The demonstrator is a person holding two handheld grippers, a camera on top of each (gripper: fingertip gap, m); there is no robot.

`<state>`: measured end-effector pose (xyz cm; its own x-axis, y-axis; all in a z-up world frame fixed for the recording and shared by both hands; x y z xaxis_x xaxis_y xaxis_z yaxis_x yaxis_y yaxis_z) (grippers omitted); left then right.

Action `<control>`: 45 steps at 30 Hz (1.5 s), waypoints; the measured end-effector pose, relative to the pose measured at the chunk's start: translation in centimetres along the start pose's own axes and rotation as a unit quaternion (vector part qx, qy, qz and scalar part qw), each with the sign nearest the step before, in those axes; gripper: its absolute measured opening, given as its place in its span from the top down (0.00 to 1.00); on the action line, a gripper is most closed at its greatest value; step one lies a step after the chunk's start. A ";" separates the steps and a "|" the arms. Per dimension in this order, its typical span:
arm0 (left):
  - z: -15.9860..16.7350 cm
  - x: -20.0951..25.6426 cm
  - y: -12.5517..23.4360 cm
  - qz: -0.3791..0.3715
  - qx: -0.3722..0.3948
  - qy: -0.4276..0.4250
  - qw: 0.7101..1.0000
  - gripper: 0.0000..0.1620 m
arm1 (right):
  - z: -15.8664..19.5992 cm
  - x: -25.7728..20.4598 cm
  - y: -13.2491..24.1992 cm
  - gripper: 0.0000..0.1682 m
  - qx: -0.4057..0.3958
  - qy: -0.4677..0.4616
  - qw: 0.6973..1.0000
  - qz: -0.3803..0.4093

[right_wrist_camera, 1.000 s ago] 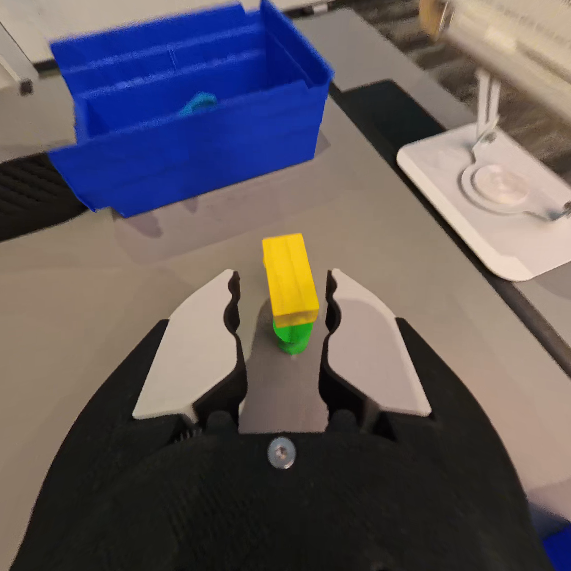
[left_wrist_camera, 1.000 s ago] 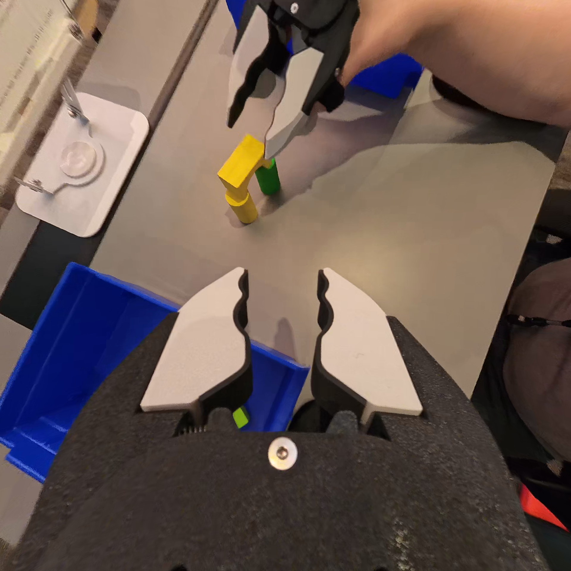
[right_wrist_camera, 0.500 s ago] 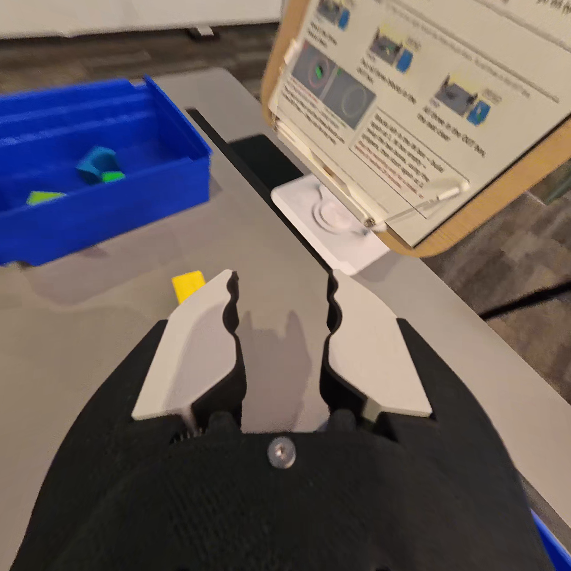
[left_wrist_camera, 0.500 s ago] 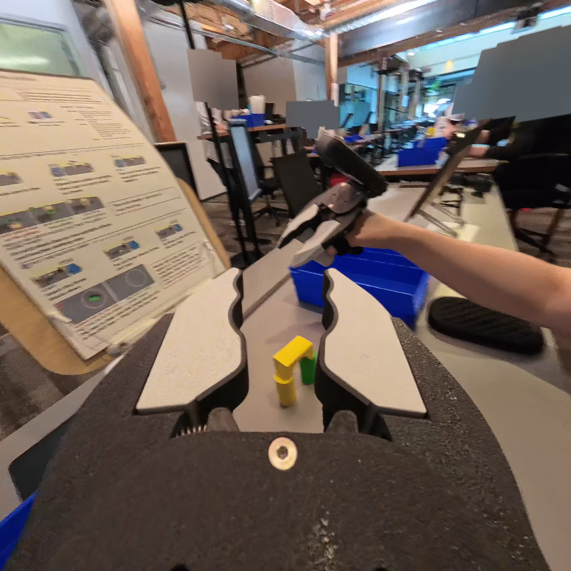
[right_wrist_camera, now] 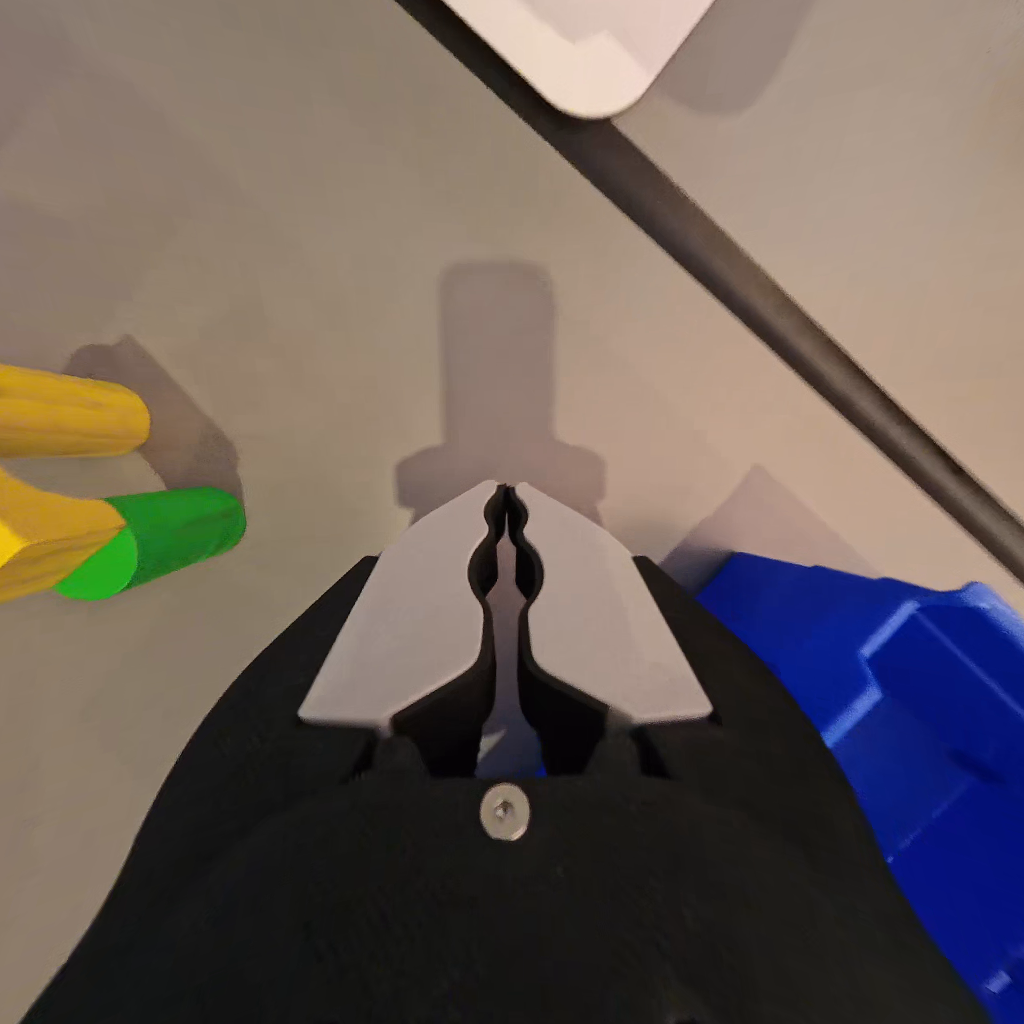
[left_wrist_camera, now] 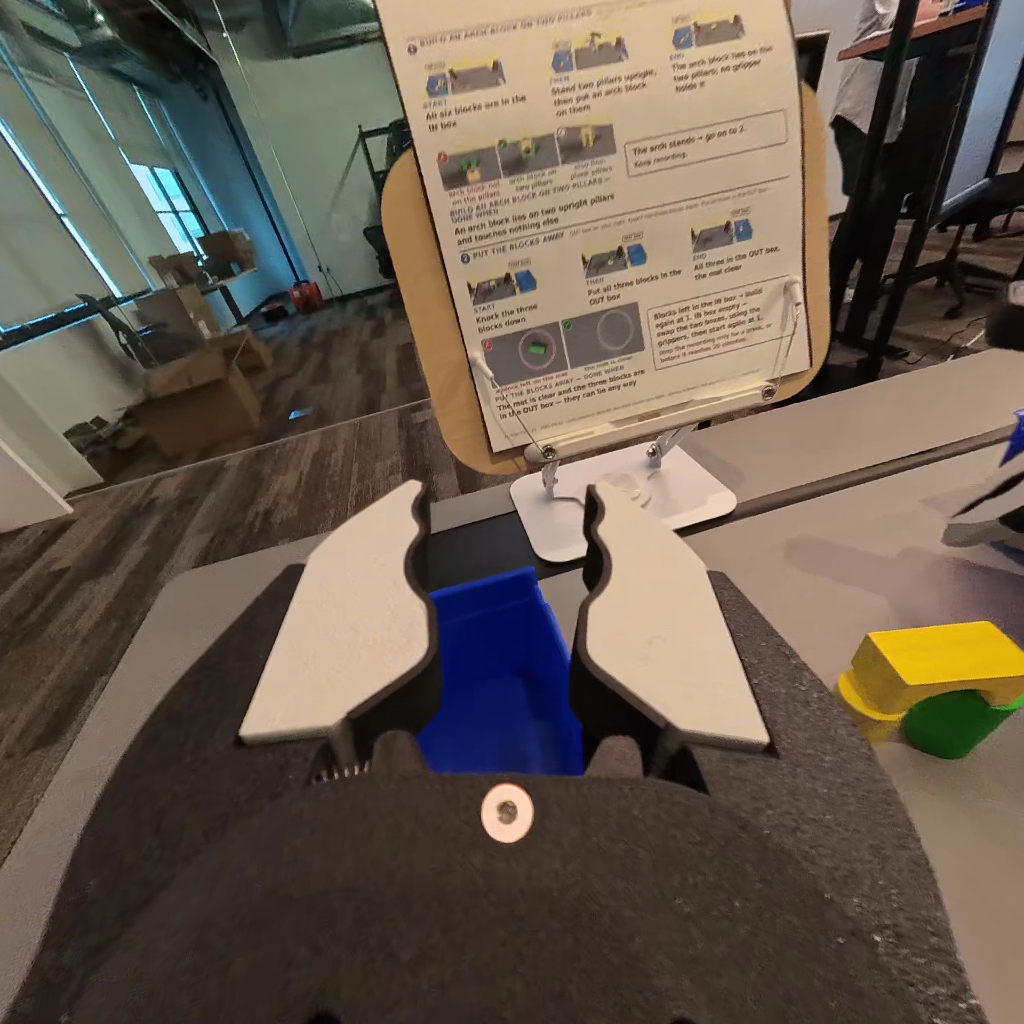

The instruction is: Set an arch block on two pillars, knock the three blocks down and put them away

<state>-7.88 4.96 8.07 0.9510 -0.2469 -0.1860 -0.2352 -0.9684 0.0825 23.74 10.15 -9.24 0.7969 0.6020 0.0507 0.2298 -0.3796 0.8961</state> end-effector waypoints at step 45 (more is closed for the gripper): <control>1.3 1.6 0.2 0.086 -0.037 0.018 0.995 0.68 | -6.7 -21.2 7.4 0.99 0.071 0.251 0.957 -0.124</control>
<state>-6.65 4.35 6.55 0.9050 -0.4059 -0.1274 -0.3810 -0.9065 0.1820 4.80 -0.69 -0.75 0.3478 0.9340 0.0813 0.4791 -0.2516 0.8409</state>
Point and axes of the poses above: each gripper's, where its closed fingertips meet, y back along the fingers, z out of its underside, x = y × z across the jaws, the point moved 2 cm from there along y, back along the fingers
